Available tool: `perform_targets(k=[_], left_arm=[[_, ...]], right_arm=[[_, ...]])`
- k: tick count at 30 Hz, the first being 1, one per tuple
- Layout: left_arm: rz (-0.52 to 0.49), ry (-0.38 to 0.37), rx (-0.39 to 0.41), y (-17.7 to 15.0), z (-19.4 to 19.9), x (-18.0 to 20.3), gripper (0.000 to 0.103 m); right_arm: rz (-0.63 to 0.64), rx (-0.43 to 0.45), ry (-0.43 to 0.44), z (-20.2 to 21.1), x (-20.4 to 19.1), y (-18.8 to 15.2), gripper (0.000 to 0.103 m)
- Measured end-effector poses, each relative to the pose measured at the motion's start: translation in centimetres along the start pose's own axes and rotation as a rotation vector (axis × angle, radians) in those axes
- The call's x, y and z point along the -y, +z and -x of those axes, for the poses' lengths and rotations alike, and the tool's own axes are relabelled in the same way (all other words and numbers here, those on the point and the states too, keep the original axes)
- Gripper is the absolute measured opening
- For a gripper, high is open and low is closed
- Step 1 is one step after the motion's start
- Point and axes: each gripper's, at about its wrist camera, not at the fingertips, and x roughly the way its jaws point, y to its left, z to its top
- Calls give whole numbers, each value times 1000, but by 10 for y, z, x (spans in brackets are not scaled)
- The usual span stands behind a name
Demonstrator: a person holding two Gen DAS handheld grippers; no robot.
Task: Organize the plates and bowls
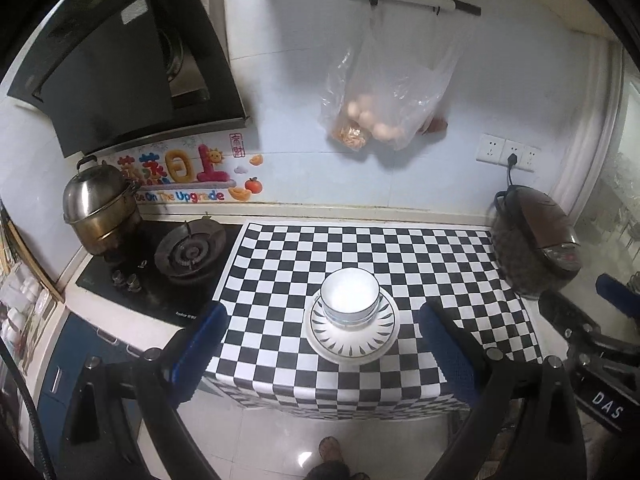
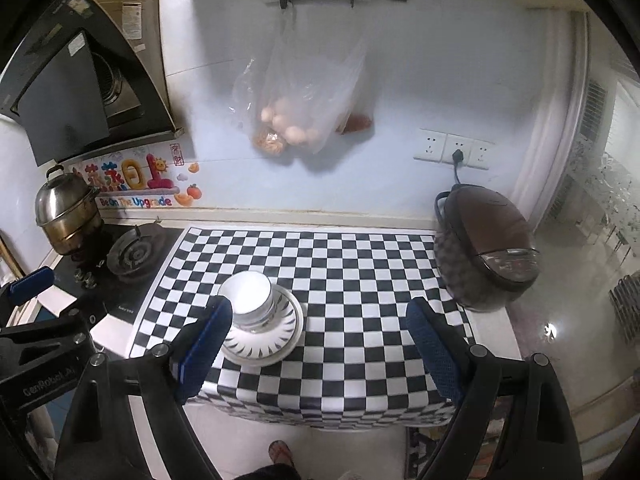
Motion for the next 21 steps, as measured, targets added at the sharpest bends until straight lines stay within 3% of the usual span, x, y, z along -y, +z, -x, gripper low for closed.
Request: perform_targets(k=[8,21], left_arm=[[-15,-6,51,-12,41,-18,98],[-41,-34,69,-36,70,-61,98]], right_arm=[[-16,18,-33,43,-12,-14,91],[-43,55,-82,93,-60,-38,91]])
